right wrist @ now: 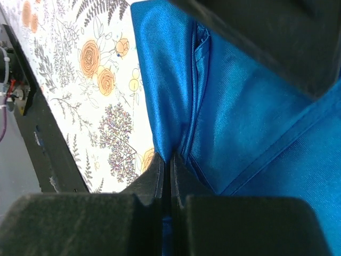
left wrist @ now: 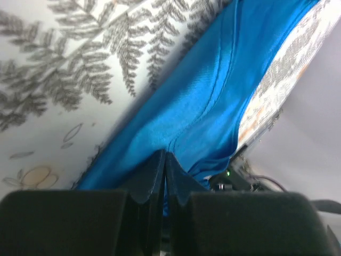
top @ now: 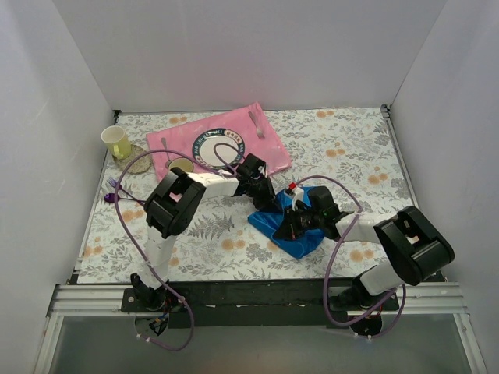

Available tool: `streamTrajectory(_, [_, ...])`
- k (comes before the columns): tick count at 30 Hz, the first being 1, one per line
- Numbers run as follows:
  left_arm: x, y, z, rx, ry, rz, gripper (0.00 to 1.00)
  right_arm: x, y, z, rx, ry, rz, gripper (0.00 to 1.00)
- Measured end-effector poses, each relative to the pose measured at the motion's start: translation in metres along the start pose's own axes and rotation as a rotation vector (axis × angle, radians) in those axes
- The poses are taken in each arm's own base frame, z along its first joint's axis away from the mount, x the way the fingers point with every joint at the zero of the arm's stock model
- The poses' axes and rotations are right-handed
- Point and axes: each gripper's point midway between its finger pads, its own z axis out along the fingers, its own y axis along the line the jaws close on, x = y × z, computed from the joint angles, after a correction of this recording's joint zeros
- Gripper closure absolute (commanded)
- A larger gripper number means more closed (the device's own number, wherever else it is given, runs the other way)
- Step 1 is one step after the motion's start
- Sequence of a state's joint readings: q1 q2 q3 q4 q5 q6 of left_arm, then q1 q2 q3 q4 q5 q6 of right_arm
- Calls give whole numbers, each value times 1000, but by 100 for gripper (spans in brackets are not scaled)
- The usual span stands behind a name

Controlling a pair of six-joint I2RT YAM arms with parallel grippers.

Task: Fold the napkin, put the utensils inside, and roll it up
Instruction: Roll the napkin with the utensil

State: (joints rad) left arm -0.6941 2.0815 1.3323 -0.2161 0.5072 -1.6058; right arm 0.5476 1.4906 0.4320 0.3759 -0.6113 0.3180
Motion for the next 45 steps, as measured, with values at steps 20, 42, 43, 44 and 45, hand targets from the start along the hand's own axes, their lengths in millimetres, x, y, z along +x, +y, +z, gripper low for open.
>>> streamTrajectory(20, [-9,18,4,-52,-18,-37,100,5,-1,-14,151,-39,-25,99])
streamTrajectory(42, [-16,-21,-90,-52,-181,193,85,9,-7,-6,-113,-71,196,99])
streamTrajectory(43, [-7,-20,-91,-33,-160,195,87,9,-7,-6,-117,-76,199,99])
streamTrajectory(44, [2,-17,-88,-18,-139,194,87,9,-7,-6,-120,-80,203,99])
streamTrajectory(45, [9,-11,-84,-10,-116,187,88,9,-7,-7,-124,-84,208,99])
